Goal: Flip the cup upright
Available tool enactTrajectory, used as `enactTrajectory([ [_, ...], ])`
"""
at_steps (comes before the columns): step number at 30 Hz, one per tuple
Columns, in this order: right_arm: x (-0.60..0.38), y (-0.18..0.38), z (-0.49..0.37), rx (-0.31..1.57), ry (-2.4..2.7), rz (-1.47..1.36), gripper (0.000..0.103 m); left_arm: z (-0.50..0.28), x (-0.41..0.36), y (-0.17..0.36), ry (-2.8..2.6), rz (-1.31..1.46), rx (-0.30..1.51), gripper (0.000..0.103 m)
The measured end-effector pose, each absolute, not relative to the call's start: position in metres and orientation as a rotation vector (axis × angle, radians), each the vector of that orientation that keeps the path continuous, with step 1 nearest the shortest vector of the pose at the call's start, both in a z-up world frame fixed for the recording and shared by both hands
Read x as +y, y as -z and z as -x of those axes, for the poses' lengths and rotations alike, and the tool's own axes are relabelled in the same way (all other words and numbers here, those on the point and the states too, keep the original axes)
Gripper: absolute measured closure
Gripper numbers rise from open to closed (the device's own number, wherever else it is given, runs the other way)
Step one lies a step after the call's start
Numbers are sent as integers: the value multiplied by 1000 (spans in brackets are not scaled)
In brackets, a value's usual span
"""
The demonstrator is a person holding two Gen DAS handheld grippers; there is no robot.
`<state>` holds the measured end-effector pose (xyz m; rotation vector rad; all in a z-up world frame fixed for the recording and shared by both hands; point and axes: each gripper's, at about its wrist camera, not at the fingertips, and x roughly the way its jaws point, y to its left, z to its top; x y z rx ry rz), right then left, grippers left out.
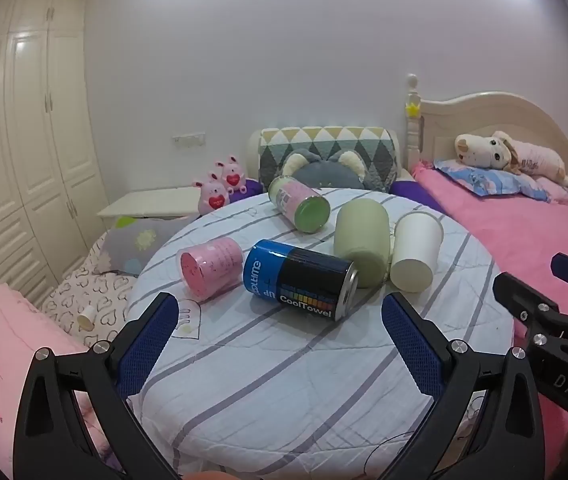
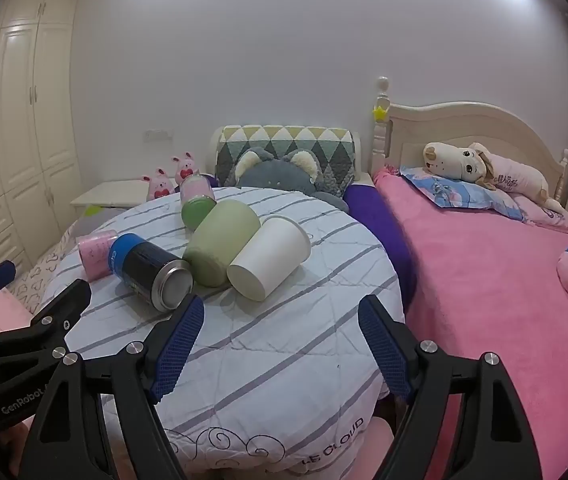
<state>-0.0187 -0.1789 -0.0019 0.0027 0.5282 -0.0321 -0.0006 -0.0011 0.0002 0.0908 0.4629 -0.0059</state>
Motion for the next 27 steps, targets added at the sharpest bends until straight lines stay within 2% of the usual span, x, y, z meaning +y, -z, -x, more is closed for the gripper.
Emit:
enactTrajectory([
  [27, -177, 7, 16, 580, 30, 1, 22, 2, -2, -1, 4, -84, 464, 0],
])
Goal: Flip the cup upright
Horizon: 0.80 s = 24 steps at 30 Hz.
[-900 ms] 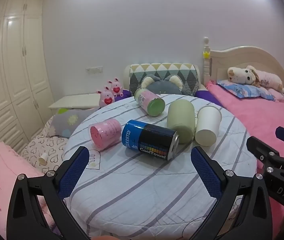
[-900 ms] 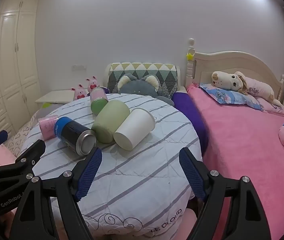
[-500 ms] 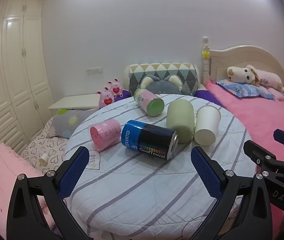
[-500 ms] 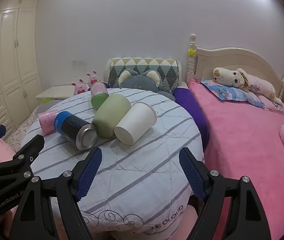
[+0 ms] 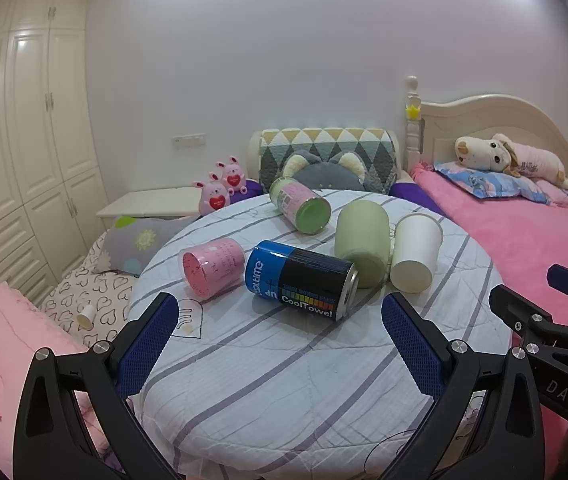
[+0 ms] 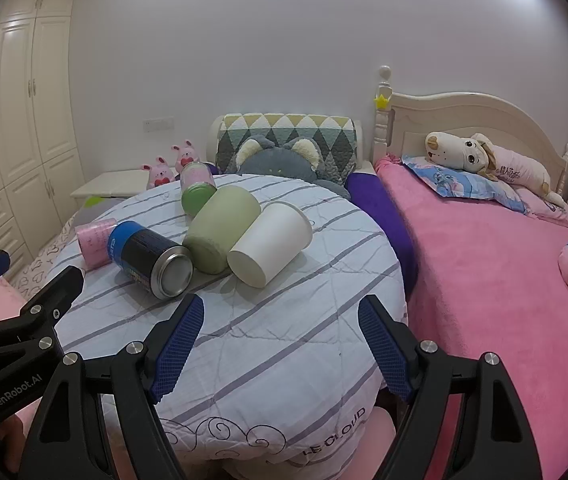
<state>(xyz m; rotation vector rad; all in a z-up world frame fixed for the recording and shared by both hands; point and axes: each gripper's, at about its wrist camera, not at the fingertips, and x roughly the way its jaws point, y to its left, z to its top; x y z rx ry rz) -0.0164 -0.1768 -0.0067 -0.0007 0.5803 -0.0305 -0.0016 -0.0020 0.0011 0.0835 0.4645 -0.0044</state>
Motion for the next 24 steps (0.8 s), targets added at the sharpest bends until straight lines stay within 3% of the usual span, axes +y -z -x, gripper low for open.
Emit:
enactTrajectory([
  [24, -178, 12, 15, 594, 35, -18, 22, 1, 5, -1, -2, -82, 463, 0],
])
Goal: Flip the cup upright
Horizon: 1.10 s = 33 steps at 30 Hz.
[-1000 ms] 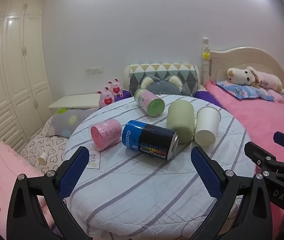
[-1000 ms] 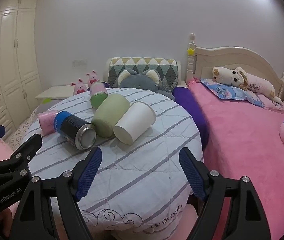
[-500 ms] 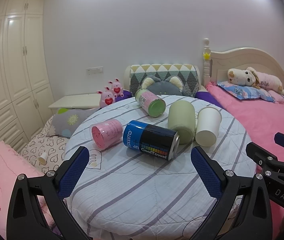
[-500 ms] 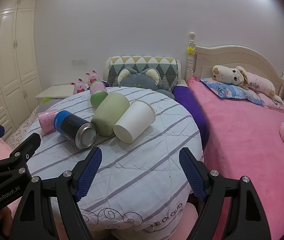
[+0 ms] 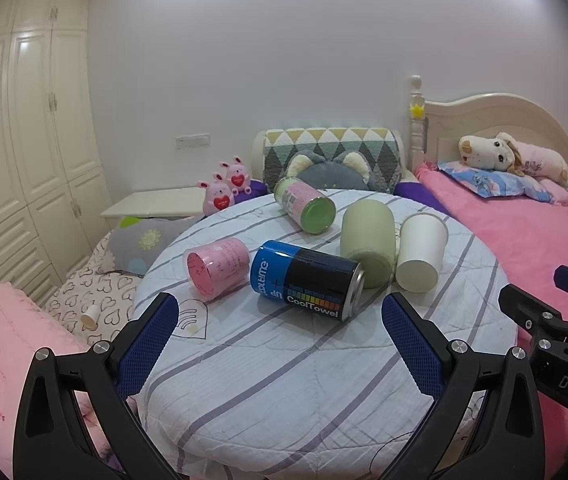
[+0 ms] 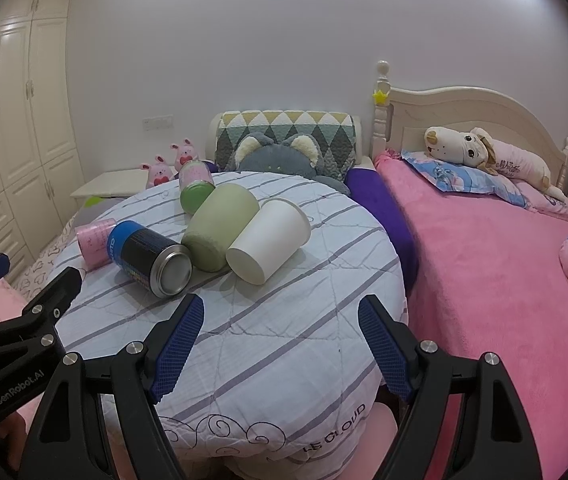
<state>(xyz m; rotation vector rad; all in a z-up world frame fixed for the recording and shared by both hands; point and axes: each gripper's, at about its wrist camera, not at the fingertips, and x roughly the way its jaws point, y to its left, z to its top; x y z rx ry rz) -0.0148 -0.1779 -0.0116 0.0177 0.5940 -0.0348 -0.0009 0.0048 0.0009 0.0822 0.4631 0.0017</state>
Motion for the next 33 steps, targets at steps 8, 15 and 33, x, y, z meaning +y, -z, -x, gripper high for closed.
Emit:
enactTrajectory([
  [8, -178, 11, 15, 600, 34, -22, 22, -1, 1, 1, -8, -91, 466, 0],
  [15, -180, 12, 14, 615, 32, -28, 22, -5, 2, 4, -7, -89, 480, 0],
  [33, -189, 24, -35, 704, 57, -109, 22, -53, 2, 14, 30, -132, 509, 0],
])
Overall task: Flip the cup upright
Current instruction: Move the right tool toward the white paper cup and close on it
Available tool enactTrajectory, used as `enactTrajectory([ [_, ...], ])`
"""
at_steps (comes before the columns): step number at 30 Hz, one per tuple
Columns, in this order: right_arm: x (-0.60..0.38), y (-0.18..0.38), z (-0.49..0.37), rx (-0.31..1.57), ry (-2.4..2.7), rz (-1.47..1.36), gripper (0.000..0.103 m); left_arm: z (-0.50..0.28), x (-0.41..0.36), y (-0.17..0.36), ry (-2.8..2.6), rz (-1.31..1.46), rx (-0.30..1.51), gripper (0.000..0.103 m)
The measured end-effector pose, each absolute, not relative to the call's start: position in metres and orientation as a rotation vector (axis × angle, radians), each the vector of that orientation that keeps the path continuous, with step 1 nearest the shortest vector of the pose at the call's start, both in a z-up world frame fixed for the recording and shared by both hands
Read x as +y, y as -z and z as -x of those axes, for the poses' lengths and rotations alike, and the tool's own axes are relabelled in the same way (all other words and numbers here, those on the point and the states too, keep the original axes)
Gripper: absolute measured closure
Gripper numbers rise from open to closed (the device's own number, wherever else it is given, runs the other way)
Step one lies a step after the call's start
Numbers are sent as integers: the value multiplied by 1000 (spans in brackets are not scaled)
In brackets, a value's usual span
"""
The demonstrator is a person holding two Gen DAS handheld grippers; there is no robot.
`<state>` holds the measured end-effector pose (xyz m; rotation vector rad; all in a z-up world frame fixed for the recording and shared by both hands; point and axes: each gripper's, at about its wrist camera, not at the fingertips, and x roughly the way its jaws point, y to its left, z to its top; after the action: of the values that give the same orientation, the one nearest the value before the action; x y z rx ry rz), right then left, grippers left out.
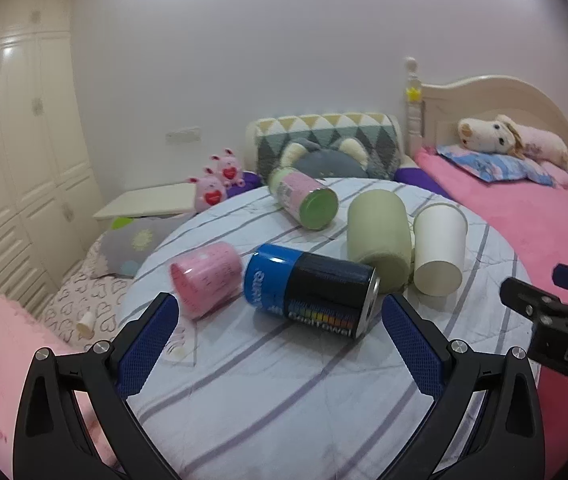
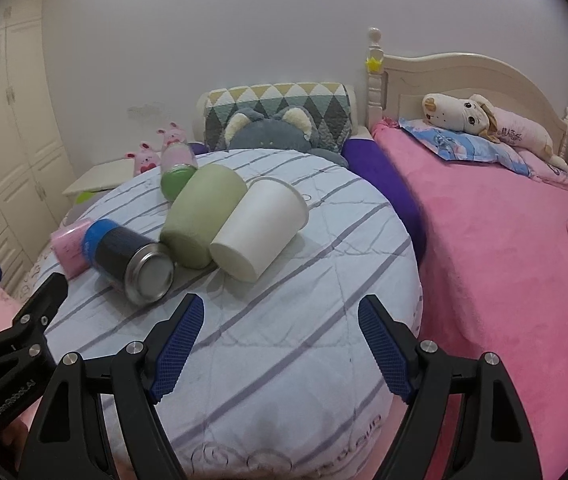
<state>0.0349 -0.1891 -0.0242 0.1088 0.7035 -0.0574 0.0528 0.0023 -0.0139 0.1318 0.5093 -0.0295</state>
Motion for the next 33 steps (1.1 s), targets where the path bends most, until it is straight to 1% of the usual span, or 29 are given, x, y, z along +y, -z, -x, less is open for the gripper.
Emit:
enactTrajectory([
  [7, -199, 29, -83, 750, 91, -196, 22, -106, -3, 17, 82, -182, 551, 0],
  [15, -202, 36, -125, 850, 106, -231, 22, -159, -3, 12, 143, -186, 669, 0],
  [22, -203, 40, -149, 930, 82, -301, 22, -179, -7, 9, 188, -220, 729, 0],
  [33, -206, 55, -179, 1056, 39, -394, 22, -215, -22, 23, 229, -270, 846, 0],
])
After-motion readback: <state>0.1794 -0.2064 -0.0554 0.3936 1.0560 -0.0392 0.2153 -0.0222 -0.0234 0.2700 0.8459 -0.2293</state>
